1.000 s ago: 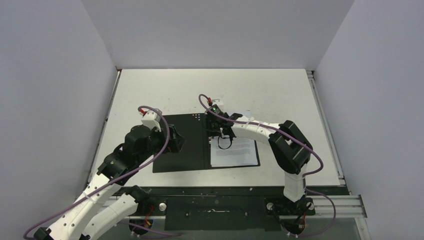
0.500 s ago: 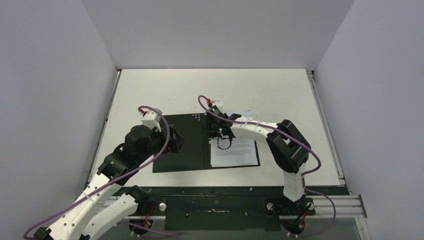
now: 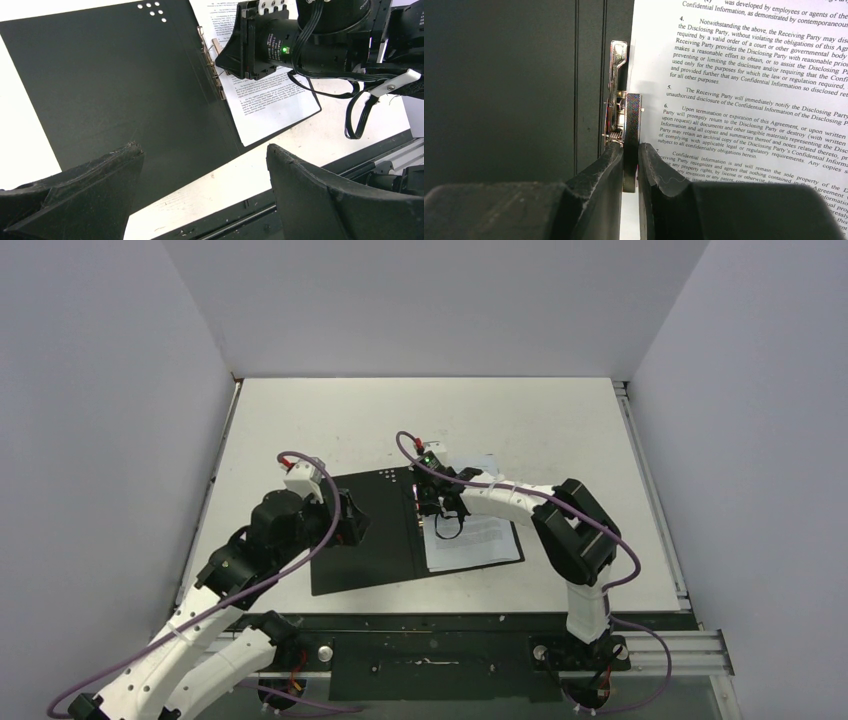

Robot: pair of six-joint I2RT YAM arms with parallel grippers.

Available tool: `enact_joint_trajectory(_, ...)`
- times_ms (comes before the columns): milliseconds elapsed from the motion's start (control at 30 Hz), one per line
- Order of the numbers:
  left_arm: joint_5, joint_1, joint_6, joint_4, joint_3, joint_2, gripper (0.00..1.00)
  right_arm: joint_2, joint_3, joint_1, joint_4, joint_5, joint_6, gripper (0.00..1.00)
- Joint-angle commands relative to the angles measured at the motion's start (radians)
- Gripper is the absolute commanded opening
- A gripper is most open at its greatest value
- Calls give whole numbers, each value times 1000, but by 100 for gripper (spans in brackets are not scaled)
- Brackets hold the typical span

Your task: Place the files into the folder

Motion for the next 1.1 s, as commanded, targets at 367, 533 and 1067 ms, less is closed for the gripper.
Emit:
enact_joint_trajectory(367, 55, -33, -70, 78, -34, 149, 91, -56, -12, -7, 16, 40, -60, 5)
enact_joint_trajectory(533, 17, -79, -146, 150, -86, 233, 91, -61, -29, -7, 28, 16, -74, 5)
enact_joint_trajectory(1067, -54, -115, -273, 386, -203, 472, 90, -95, -99, -6, 58, -7, -73, 5)
